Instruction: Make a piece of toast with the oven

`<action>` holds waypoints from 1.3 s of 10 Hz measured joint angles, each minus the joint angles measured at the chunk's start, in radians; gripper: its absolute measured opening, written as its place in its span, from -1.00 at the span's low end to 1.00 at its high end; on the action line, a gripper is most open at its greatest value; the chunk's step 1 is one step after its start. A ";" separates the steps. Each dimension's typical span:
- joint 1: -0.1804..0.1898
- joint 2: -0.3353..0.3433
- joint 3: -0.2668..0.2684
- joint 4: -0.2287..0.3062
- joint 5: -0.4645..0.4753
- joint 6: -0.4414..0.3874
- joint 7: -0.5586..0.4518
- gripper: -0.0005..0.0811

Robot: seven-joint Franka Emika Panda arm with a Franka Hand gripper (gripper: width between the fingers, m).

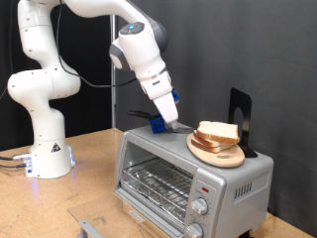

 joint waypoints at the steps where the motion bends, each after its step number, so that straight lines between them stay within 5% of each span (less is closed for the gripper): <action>1: 0.001 -0.029 0.001 -0.006 0.000 -0.020 0.001 0.68; 5: -0.025 -0.093 0.015 -0.057 -0.130 -0.010 0.053 0.68; 13: -0.036 -0.095 0.032 -0.137 -0.145 0.094 0.057 0.68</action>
